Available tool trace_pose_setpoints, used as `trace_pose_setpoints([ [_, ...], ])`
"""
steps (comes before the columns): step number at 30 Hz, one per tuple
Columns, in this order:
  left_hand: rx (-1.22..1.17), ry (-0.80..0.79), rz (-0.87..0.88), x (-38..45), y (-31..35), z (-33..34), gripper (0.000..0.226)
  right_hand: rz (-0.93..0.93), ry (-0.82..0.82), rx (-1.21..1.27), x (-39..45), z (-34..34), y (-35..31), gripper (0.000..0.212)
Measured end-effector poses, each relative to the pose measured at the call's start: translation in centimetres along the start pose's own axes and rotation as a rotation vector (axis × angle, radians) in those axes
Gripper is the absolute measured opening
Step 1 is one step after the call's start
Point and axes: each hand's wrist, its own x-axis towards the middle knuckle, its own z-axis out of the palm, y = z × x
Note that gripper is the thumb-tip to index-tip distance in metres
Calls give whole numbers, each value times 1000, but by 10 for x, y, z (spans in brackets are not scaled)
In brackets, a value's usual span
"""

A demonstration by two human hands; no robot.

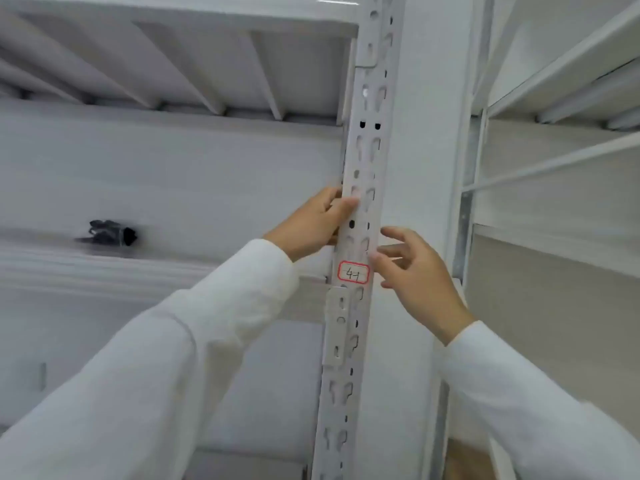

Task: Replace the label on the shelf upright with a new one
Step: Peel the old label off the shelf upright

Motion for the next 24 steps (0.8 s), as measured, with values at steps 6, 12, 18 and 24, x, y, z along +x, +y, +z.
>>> trace_pose_setpoints([
  [6, 205, -61, 2, -35, -35, 6, 26, -115, 48, -298, -33, 5, 5, 22],
  [12, 88, -101, -8, -32, -33, 0, 34, -239, 239, -409, -33, 20, 12, 12],
  [18, 86, -66, -3, -35, -29, 4, 31, -266, 283, -451, -44, 33, 16, 24],
  [24, 99, -31, -42, -35, -25, 6, 36, -256, 304, -456, -46, 31, 15, 25],
])
